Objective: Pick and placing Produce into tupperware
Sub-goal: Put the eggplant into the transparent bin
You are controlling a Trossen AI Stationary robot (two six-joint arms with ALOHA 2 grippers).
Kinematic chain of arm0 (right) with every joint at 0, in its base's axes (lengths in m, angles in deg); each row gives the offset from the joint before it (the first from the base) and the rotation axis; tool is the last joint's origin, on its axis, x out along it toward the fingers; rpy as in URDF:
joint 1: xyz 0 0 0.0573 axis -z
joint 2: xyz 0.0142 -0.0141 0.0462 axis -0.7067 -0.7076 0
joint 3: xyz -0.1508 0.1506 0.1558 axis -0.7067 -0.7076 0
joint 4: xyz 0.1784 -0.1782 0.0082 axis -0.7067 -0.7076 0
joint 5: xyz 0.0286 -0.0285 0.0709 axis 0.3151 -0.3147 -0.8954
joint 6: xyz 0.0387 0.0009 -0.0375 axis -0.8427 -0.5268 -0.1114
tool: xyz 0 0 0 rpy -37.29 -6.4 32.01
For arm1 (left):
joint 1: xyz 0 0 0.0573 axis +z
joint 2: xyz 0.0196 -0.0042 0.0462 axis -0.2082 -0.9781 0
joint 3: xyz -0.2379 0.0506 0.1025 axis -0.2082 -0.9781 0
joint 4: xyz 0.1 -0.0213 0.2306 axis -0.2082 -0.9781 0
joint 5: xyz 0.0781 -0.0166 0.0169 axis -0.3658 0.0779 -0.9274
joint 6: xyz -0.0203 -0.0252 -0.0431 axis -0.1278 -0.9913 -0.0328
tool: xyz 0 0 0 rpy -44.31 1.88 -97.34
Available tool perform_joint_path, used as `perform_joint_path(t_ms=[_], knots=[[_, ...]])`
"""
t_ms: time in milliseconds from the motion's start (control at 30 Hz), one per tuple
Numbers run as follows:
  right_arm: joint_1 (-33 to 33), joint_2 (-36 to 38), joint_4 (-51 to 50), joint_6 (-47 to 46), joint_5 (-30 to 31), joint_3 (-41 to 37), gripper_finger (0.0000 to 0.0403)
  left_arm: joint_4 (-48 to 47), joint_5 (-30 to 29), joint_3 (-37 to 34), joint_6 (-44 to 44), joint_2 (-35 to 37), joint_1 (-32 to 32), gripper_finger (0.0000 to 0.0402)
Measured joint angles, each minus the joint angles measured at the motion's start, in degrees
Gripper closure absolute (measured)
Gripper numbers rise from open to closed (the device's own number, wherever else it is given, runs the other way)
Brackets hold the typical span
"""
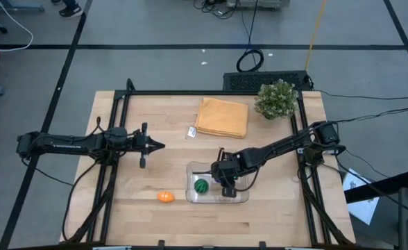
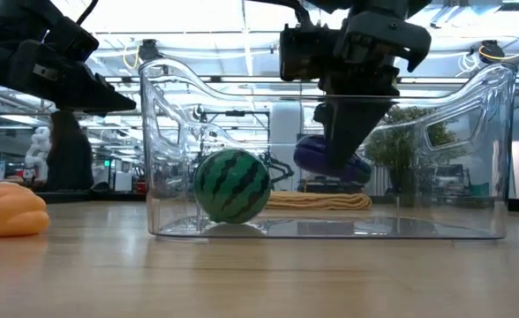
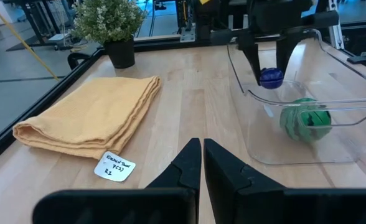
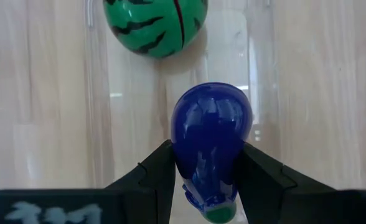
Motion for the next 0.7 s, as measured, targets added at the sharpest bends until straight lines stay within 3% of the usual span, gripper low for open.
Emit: perform_joint_path(t_ms=[700], knots=[[-1.45, -3.72, 1.99, -1.01, -0.96, 0.07, 0.0273, -0.07, 0.0, 0.0, -0.08, 0.0, 0.0, 0.0378]])
